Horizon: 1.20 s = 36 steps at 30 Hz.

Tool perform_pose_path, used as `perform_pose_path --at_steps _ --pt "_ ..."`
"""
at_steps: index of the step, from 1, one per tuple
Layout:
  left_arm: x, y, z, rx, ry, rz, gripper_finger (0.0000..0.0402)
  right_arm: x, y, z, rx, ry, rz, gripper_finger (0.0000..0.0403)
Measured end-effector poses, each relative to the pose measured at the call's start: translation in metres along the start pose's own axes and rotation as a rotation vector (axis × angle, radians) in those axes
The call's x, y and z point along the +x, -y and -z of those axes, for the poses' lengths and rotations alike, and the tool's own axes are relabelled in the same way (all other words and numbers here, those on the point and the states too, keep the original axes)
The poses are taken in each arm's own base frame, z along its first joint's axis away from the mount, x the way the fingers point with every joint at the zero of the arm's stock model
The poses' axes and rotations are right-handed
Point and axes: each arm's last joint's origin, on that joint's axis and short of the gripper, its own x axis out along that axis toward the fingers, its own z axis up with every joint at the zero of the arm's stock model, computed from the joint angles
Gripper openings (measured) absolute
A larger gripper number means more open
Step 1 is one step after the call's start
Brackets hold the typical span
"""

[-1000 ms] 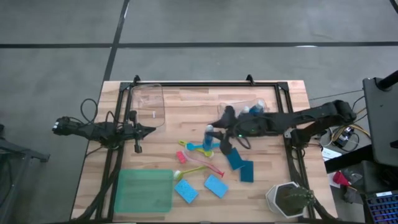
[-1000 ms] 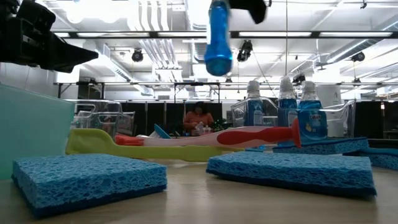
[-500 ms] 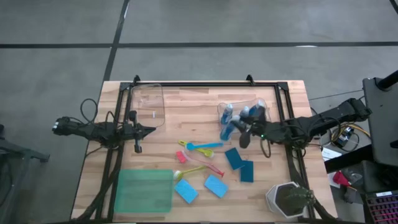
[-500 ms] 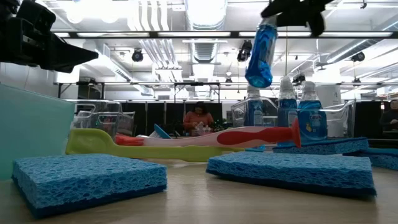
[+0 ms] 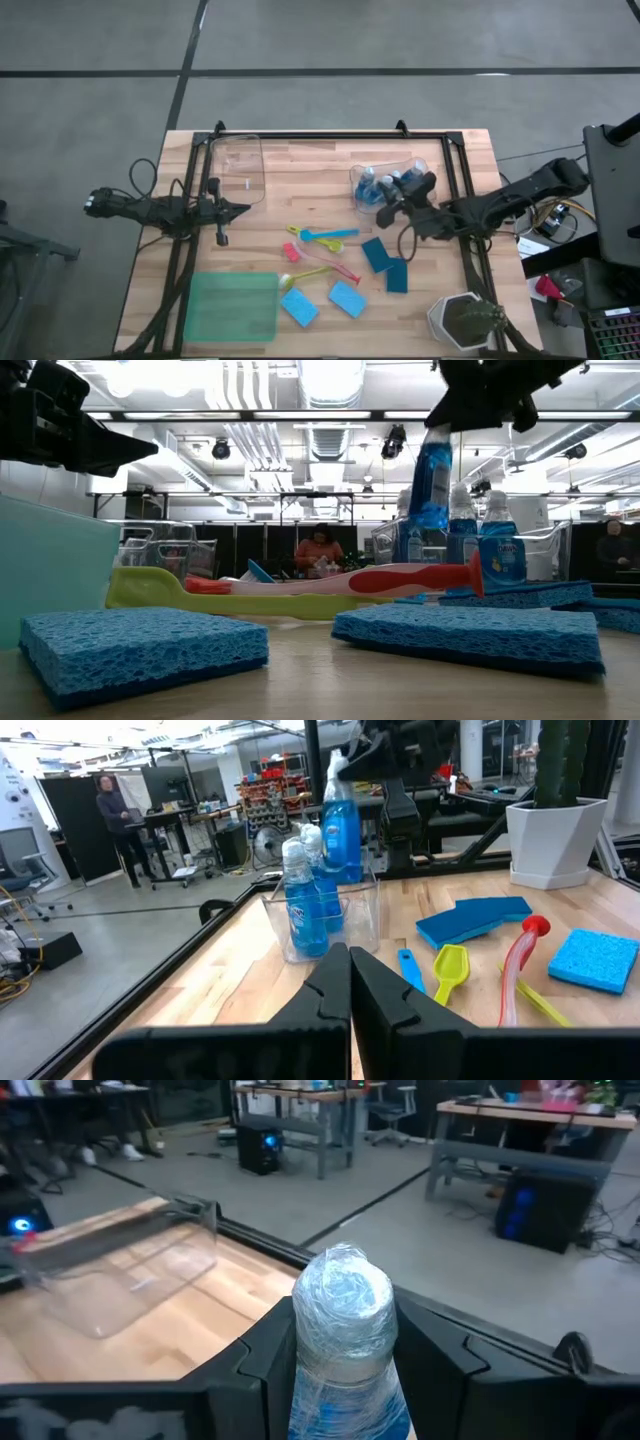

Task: Pick & Place Kitchen Sink Supplies
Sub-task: Put the soap dispenser into the right transparent bin

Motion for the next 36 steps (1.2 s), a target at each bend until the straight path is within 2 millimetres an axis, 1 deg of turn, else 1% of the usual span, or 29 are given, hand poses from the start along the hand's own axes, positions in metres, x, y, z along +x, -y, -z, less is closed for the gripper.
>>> perform_pose_path --at_steps 9,18,23,36 --pt "0.000 0.000 0.000 0.000 0.000 0.000 0.0000 0.014 -0.019 0.033 -0.042 -0.047 0.040 0.0137" --pt "0.000 0.000 0.000 0.000 0.000 0.000 0.0000 0.029 -0.026 0.057 -0.050 -0.076 0.095 0.0141" --pt "0.000 0.000 0.000 0.000 0.000 0.000 0.0000 0.034 -0.026 0.064 -0.033 -0.091 0.113 0.0142" --pt "0.000 0.000 0.000 0.000 0.001 0.000 0.0000 0.041 -0.024 0.069 -0.013 -0.125 0.118 0.0156"
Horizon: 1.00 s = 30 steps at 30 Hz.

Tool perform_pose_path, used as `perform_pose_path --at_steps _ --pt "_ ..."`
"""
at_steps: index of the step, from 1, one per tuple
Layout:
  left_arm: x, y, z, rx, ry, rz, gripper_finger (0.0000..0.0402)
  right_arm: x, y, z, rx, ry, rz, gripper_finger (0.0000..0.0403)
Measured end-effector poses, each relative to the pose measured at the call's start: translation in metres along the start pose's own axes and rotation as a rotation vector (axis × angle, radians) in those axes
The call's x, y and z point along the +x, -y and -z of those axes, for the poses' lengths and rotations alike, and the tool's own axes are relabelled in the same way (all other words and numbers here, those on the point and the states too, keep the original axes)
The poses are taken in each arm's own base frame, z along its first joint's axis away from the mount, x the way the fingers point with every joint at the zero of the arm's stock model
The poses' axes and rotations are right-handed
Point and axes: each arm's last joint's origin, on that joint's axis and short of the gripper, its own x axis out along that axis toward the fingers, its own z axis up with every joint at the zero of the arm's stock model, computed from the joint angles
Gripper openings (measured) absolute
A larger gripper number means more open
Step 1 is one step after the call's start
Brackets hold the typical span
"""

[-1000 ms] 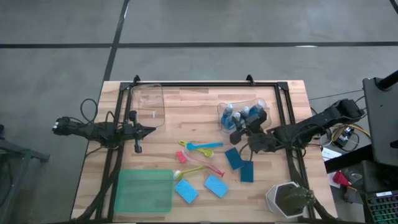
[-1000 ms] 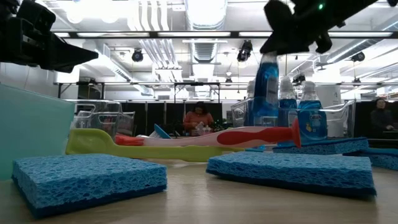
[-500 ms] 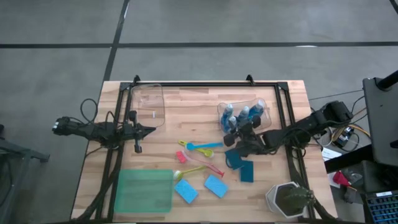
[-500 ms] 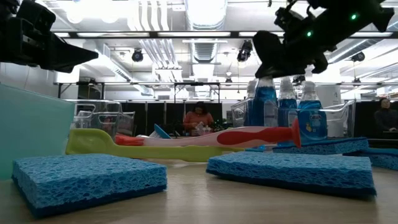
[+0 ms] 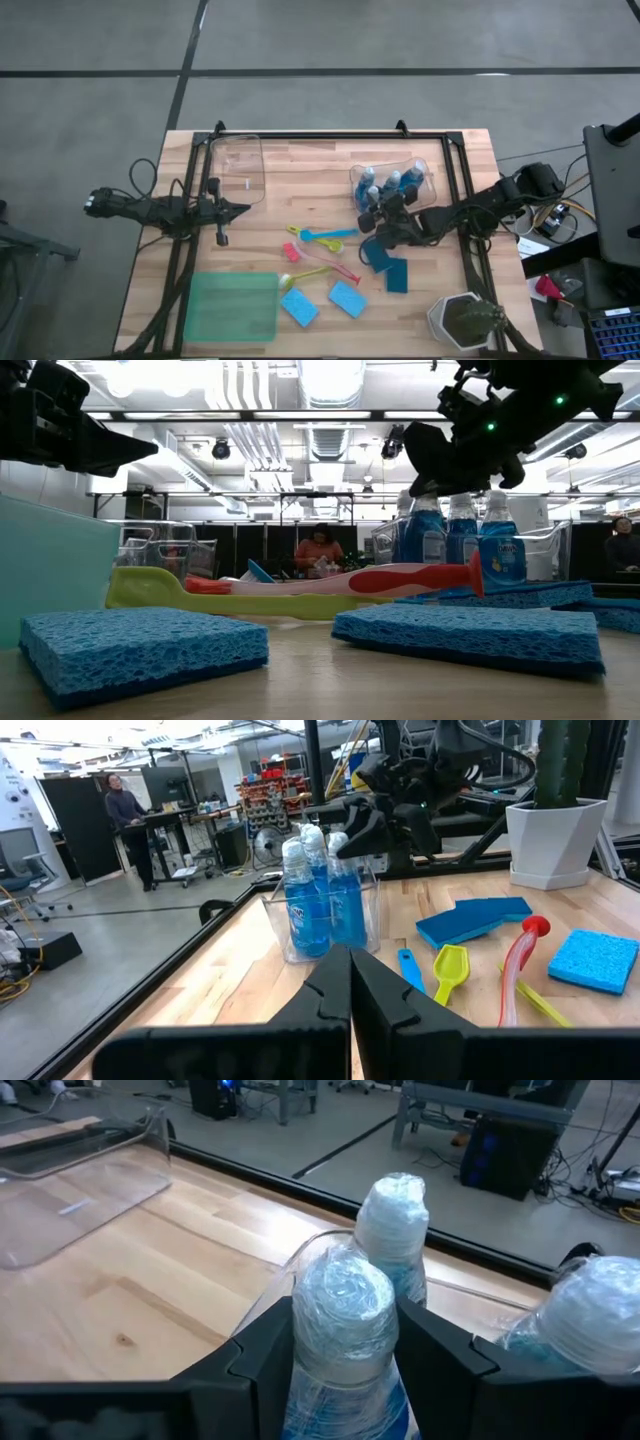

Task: Pick & Place Kitchen Sink Supplies
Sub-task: Put the soap dispenser into the right transparent bin, then put the blue dish brush into the left transparent bin

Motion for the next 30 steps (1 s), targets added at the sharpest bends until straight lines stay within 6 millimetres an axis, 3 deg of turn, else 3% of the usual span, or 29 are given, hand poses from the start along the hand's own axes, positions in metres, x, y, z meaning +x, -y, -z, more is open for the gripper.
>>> perform_pose_path --at_steps 9,18,23,30 --pt "0.000 0.000 0.000 0.000 0.000 0.000 0.0000 -0.002 0.001 -0.006 -0.029 0.015 -0.001 0.0191" --pt "0.000 0.000 0.000 0.000 0.000 0.000 0.0000 -0.015 -0.002 -0.040 -0.102 0.055 -0.051 0.0201" --pt "0.000 0.000 0.000 0.000 -0.001 0.000 0.0000 -0.022 -0.001 -0.053 -0.124 0.010 -0.198 0.0171" --pt "0.000 0.000 0.000 0.001 -0.002 0.001 0.0000 -0.034 -0.004 -0.054 -0.177 -0.018 -0.334 0.0074"
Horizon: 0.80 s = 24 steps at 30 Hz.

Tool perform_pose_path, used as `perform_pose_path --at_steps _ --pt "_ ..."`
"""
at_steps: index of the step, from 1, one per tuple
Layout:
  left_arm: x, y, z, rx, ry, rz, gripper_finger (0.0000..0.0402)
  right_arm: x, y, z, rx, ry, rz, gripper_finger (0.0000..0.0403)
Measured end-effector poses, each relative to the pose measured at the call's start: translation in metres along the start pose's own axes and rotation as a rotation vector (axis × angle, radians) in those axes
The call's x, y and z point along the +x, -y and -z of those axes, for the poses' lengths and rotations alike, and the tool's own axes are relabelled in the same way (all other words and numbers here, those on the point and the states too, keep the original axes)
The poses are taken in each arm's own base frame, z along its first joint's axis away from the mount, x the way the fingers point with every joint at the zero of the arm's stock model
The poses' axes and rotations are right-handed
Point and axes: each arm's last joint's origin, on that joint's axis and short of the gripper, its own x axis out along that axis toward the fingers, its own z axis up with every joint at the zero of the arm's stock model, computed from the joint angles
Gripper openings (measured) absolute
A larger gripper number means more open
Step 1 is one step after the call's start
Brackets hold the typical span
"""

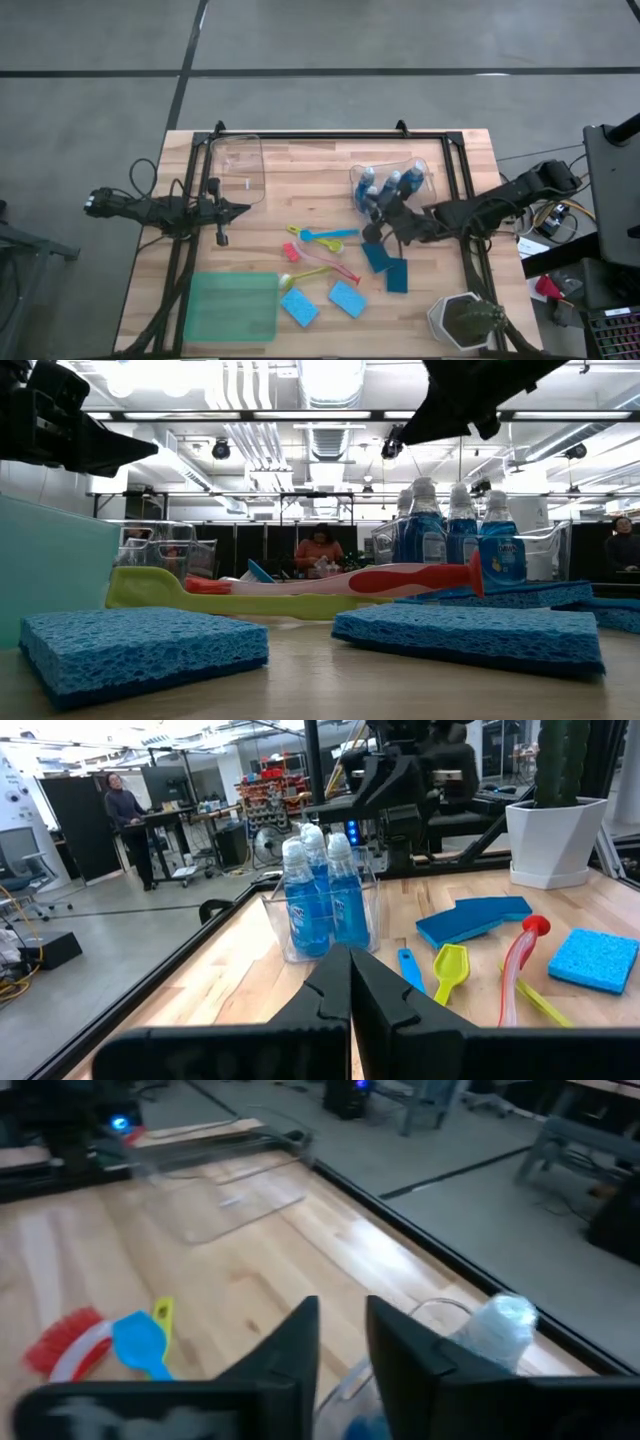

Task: Pick & Place Kitchen Sink Supplies
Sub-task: Put the blue dish brush into the left transparent bin

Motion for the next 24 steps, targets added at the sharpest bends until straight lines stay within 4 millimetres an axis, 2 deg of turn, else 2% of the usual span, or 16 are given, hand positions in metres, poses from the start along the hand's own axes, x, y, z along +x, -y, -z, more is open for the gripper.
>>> perform_pose_path --at_steps 3,5,14,18,24 --pt "0.000 0.000 0.000 0.000 0.000 0.000 0.0000 -0.004 -0.003 0.001 -0.021 -0.001 -0.022 0.0026" --pt "0.000 0.000 0.000 0.000 0.000 0.000 0.0000 -0.005 -0.004 0.002 -0.033 -0.001 -0.030 0.0014" --pt "0.000 0.000 0.000 0.000 0.000 -0.001 0.0000 -0.009 -0.009 0.001 -0.155 -0.038 -0.200 0.0008" --pt "0.000 0.000 0.000 0.000 0.000 0.000 0.0000 -0.016 -0.019 -0.002 -0.201 0.009 -0.332 0.0008" --pt "0.000 0.000 0.000 0.000 0.000 0.000 0.0000 -0.028 -0.029 -0.005 -0.240 0.077 -0.399 0.0008"
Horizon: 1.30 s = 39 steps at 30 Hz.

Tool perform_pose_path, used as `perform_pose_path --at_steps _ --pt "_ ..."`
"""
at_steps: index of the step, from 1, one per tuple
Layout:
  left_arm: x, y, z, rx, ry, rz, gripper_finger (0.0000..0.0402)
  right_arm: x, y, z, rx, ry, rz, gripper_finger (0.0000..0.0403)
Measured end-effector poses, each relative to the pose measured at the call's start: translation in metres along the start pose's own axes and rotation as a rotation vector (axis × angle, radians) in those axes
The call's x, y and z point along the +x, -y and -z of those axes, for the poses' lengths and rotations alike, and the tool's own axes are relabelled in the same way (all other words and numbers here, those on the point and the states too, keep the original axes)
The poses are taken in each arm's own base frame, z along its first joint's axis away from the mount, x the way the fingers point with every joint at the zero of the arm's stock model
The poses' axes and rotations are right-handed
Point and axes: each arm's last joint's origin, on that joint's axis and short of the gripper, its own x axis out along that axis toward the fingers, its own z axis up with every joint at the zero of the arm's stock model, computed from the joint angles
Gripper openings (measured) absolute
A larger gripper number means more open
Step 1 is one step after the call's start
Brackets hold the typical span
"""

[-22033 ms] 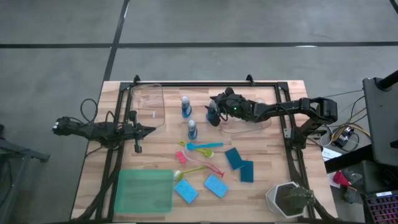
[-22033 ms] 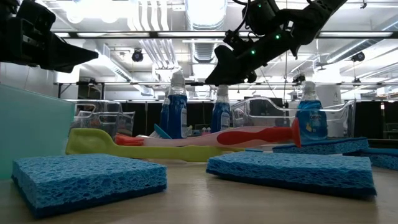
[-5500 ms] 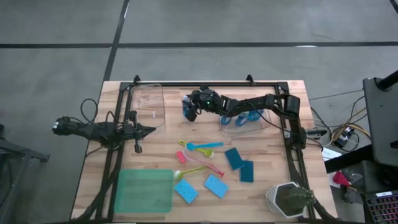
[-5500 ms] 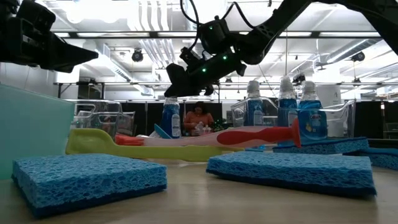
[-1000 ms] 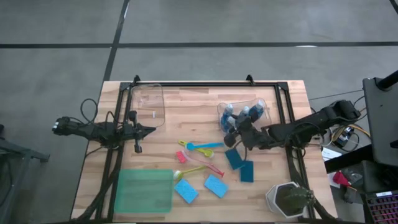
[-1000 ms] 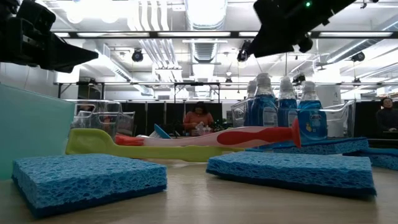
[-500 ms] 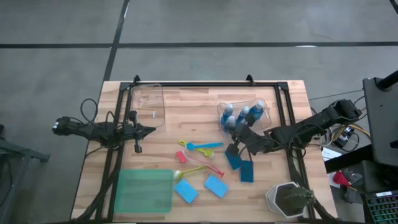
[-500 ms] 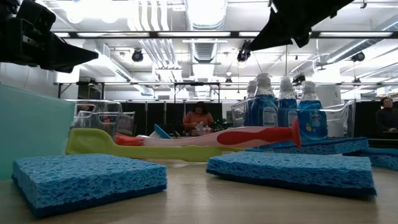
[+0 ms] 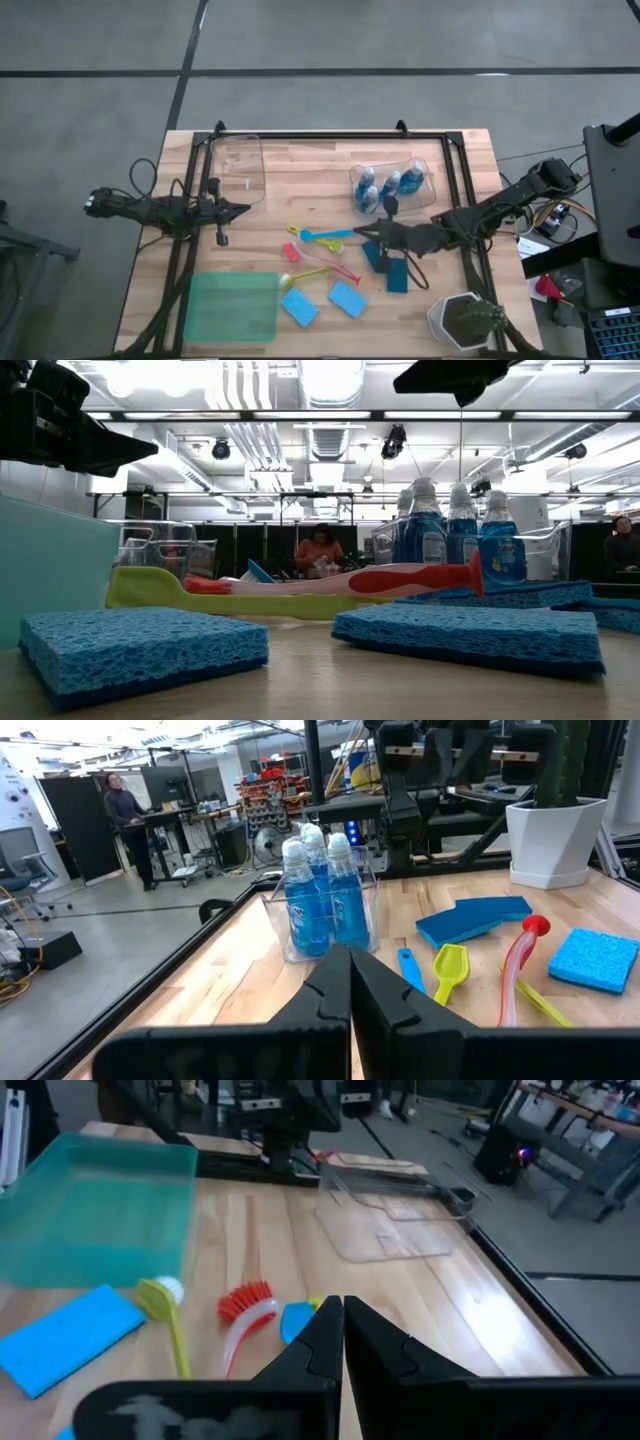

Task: Pick & Place Kitchen Sink Supplies
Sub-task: Put the blue dish brush into the left transparent bin

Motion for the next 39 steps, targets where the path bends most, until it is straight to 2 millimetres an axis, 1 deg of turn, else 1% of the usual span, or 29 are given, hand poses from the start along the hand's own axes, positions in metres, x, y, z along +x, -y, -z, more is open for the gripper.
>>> perform_pose_path --at_steps 3,6,9,13,17,24,29,34,39 --pt "0.000 0.000 0.000 0.000 0.000 0.000 0.0000 0.000 -0.001 0.002 0.015 -0.013 -0.009 0.0008" --pt "0.000 0.000 0.000 0.000 0.000 0.000 0.0000 -0.001 -0.003 0.002 0.012 -0.019 -0.086 0.0008" --pt "0.000 0.000 0.000 0.000 0.000 0.000 0.0000 -0.006 -0.005 -0.001 0.000 0.002 -0.145 0.0008" --pt "0.000 0.000 0.000 0.000 0.000 0.000 0.0000 -0.018 -0.003 -0.004 -0.014 0.043 -0.169 0.0008" --pt "0.000 0.000 0.000 0.000 0.000 0.000 0.0000 -0.037 0.007 -0.002 0.013 0.130 -0.185 0.0008" --pt "0.000 0.000 0.000 0.000 0.000 0.000 0.0000 -0.066 0.030 0.026 0.065 0.207 -0.201 0.0008" --pt "0.000 0.000 0.000 0.000 0.000 0.000 0.0000 -0.084 0.047 0.045 0.124 0.254 -0.205 0.0008" --pt "0.000 0.000 0.000 0.000 0.000 0.000 0.0000 -0.096 0.059 0.067 0.169 0.296 -0.203 0.0008" --pt "0.000 0.000 0.000 0.000 0.000 0.000 0.0000 -0.102 0.066 0.087 0.199 0.333 -0.207 0.0008"
